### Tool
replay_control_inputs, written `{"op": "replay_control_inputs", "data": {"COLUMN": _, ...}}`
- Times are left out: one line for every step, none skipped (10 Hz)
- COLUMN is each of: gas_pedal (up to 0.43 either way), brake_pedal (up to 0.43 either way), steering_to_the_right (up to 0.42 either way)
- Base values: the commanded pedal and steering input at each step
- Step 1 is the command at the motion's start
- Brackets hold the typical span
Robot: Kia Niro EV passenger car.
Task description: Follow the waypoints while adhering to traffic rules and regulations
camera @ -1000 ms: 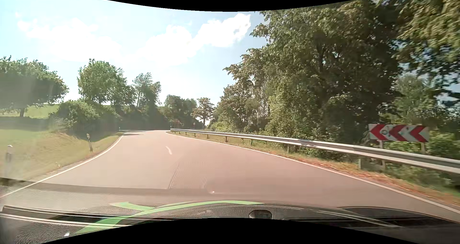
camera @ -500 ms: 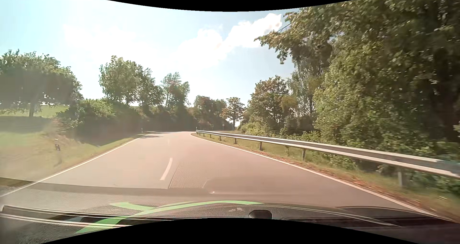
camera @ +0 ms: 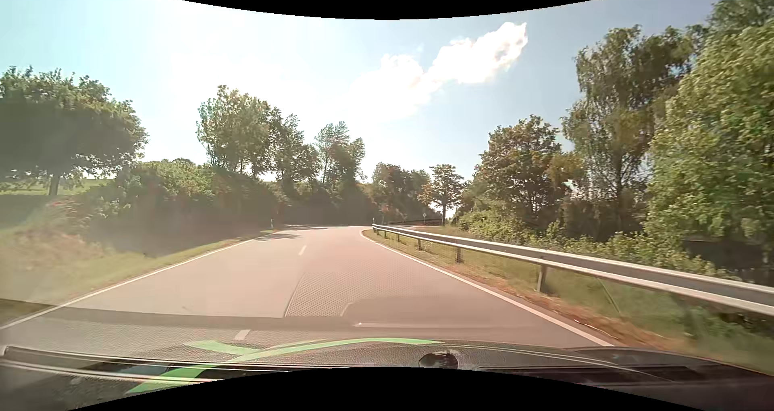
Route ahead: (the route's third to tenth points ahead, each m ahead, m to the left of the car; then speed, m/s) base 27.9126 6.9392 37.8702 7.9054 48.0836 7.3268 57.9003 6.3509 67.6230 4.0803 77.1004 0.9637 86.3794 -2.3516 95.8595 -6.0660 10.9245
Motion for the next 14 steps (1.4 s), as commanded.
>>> {"op": "replay_control_inputs", "data": {"gas_pedal": 0.287, "brake_pedal": 0.0, "steering_to_the_right": -0.114}}
{"op": "replay_control_inputs", "data": {"gas_pedal": 0.287, "brake_pedal": 0.0, "steering_to_the_right": -0.107}}
{"op": "replay_control_inputs", "data": {"gas_pedal": 0.287, "brake_pedal": 0.0, "steering_to_the_right": -0.099}}
{"op": "replay_control_inputs", "data": {"gas_pedal": 0.287, "brake_pedal": 0.0, "steering_to_the_right": -0.09}}
{"op": "replay_control_inputs", "data": {"gas_pedal": 0.287, "brake_pedal": 0.0, "steering_to_the_right": -0.082}}
{"op": "replay_control_inputs", "data": {"gas_pedal": 0.287, "brake_pedal": 0.0, "steering_to_the_right": -0.069}}
{"op": "replay_control_inputs", "data": {"gas_pedal": 0.287, "brake_pedal": 0.0, "steering_to_the_right": -0.053}}
{"op": "replay_control_inputs", "data": {"gas_pedal": 0.287, "brake_pedal": 0.0, "steering_to_the_right": -0.042}}
{"op": "replay_control_inputs", "data": {"gas_pedal": 0.287, "brake_pedal": 0.0, "steering_to_the_right": -0.037}}
{"op": "replay_control_inputs", "data": {"gas_pedal": 0.287, "brake_pedal": 0.0, "steering_to_the_right": -0.033}}
{"op": "replay_control_inputs", "data": {"gas_pedal": 0.287, "brake_pedal": 0.0, "steering_to_the_right": -0.028}}
{"op": "replay_control_inputs", "data": {"gas_pedal": 0.287, "brake_pedal": 0.0, "steering_to_the_right": -0.021}}
{"op": "replay_control_inputs", "data": {"gas_pedal": 0.287, "brake_pedal": 0.0, "steering_to_the_right": -0.015}}
{"op": "replay_control_inputs", "data": {"gas_pedal": 0.299, "brake_pedal": 0.0, "steering_to_the_right": -0.007}}
